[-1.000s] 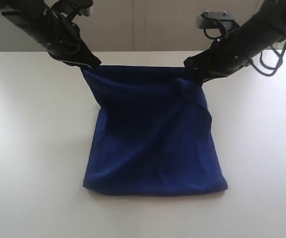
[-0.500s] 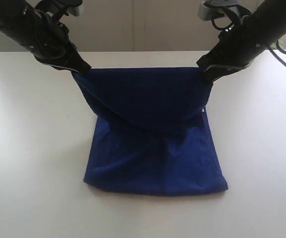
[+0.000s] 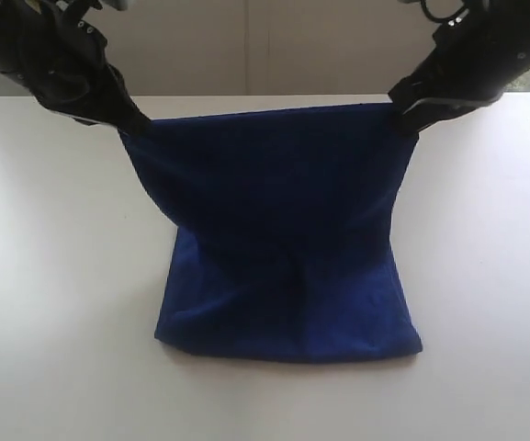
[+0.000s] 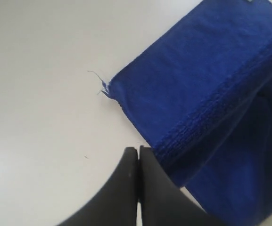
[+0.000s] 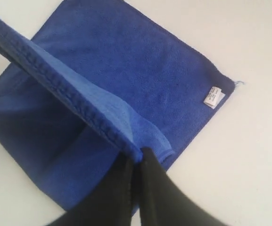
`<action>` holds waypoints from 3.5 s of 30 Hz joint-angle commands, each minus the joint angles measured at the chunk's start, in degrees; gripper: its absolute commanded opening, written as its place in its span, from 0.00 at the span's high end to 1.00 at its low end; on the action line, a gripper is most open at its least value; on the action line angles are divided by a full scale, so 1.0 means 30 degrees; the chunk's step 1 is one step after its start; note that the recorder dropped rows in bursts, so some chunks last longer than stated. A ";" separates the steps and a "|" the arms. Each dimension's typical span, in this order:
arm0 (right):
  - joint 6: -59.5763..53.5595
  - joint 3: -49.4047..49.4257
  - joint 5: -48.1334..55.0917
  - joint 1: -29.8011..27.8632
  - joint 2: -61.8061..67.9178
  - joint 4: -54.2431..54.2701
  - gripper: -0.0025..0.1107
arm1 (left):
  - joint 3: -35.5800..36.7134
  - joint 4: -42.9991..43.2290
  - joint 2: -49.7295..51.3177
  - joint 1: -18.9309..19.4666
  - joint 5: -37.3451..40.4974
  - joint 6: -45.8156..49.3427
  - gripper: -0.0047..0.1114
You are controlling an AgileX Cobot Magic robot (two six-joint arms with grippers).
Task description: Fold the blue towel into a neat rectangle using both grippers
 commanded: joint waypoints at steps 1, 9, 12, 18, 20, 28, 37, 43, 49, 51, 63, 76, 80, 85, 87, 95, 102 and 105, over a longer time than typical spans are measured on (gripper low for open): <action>0.0648 0.1742 0.0267 -0.0074 -0.3097 -0.0498 0.98 | 0.1986 -0.0213 -0.2658 -0.0892 0.0529 -0.0282 0.96; 0.1362 0.4746 0.0837 -0.0074 -0.9782 -0.0982 0.98 | 0.3001 -0.0213 -0.7562 -0.2148 0.3541 -0.0951 0.96; 0.1362 0.5202 0.0469 -0.0074 -1.1972 -0.0982 0.98 | 0.2967 0.0038 -0.9149 -0.2148 0.3795 -0.0951 0.96; 0.1362 0.6072 -0.0060 -0.0074 -1.2439 -0.0808 0.98 | 0.2967 0.0773 -0.9205 -0.2148 0.3835 -0.1656 0.96; 0.1362 0.6495 -0.0463 -0.0074 -1.1715 -0.0571 0.98 | 0.2967 0.0773 -0.8432 -0.2148 0.3668 -0.1656 0.96; 0.0924 0.7233 -0.2089 -0.0074 -0.8519 -0.0650 0.98 | 0.2967 0.1339 -0.5611 -0.2148 0.1882 -0.1799 0.96; 0.0786 0.7233 -0.0849 -0.0074 -1.2616 -0.0615 0.98 | 0.2967 0.1339 -1.0011 -0.2148 0.4162 -0.2202 0.96; 0.0480 0.7233 0.1411 -0.0074 -1.6962 0.0418 0.98 | 0.2967 -0.0321 -1.3317 -0.2148 0.7871 -0.2445 0.96; 0.0480 0.7796 -0.0046 -0.0074 -1.5209 0.0342 0.98 | 0.4034 -0.0492 -1.0948 -0.2148 0.4538 -0.2377 0.96; 0.0405 0.8174 -0.1800 -0.0074 -1.3493 -0.0253 0.98 | 0.4890 -0.0305 -0.9178 -0.2148 0.2175 -0.2282 0.96; 0.0268 0.8597 -0.8985 -0.0074 -0.3955 -0.0271 0.98 | 0.5251 0.2336 -0.1043 -0.0092 -0.6680 -0.2489 0.96; -0.0933 0.7907 -1.3589 -0.0074 0.0855 0.0812 0.98 | 0.5109 0.2336 0.2978 0.0490 -1.1701 -0.2951 0.96; -0.0933 0.6468 -1.3669 -0.0074 0.1885 0.0664 0.98 | 0.3781 0.2295 0.3899 0.0536 -1.1544 -0.2979 0.96; -0.0895 0.5469 -1.3706 -0.0074 0.2798 0.0202 0.98 | 0.2559 0.2295 0.4855 0.0548 -1.1409 -0.2979 0.96; -0.0895 0.5253 -1.4275 -0.0074 0.3457 0.0202 0.98 | 0.2389 0.2295 0.5416 0.0668 -1.1648 -0.2935 0.96; -0.1548 0.5253 -1.7389 -0.0074 0.6001 0.0163 0.98 | 0.2389 0.2295 0.7601 0.0853 -1.3846 -0.2973 0.96; -0.2099 0.5253 -1.9351 -0.0074 0.7183 0.0163 0.98 | 0.2389 0.2295 0.8977 0.0853 -1.5000 -0.2988 0.96; -0.2099 0.5253 -1.9863 -0.0074 0.7516 0.0163 0.98 | 0.2389 0.2295 0.9373 0.0853 -1.5077 -0.2988 0.96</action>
